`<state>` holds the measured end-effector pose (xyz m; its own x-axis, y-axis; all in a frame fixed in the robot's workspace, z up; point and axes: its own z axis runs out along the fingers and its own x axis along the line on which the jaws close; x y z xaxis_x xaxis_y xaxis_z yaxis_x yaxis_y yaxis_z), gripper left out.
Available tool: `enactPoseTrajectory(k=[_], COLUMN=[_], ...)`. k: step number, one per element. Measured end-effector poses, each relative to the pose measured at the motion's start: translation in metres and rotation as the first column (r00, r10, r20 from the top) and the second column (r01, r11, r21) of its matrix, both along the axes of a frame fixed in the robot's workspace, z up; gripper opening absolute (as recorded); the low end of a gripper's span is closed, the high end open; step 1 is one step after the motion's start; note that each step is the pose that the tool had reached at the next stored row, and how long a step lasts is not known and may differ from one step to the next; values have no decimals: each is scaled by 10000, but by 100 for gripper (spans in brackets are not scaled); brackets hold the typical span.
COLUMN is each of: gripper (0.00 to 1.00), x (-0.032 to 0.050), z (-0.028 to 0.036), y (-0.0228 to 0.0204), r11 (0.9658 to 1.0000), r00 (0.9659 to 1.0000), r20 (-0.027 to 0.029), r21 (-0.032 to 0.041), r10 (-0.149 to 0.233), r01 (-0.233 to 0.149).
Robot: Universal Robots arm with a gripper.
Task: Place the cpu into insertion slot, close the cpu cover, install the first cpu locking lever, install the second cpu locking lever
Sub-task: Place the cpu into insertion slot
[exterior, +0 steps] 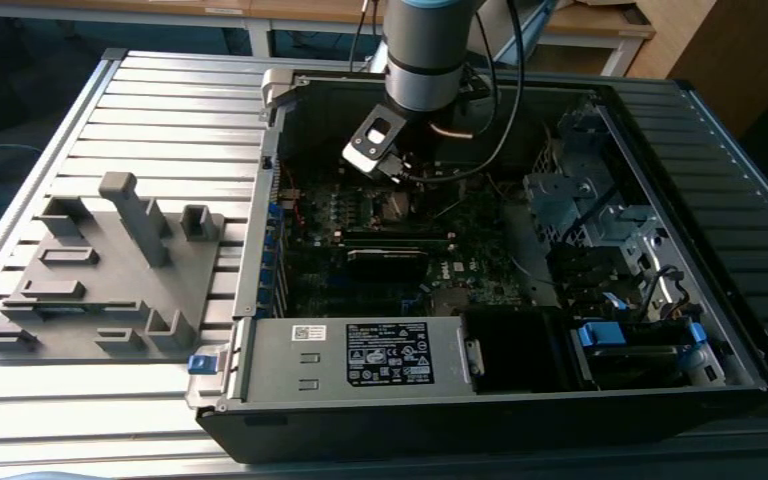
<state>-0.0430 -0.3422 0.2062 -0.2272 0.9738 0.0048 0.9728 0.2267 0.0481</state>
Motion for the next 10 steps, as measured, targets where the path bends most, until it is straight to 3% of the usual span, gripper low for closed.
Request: enactPoseTrajectory(k=[5, 8, 10], gripper=[54, 54, 54], x=[0, 0, 0], z=[0, -1, -1], y=[0, 0, 0], r11=[9967, 9921, 9874], r00=[9967, 9921, 9874], r20=[0, 0, -1], r21=[-1, 0, -1], r10=[-807, -1252, -1586], r01=[807, 1252, 1586])
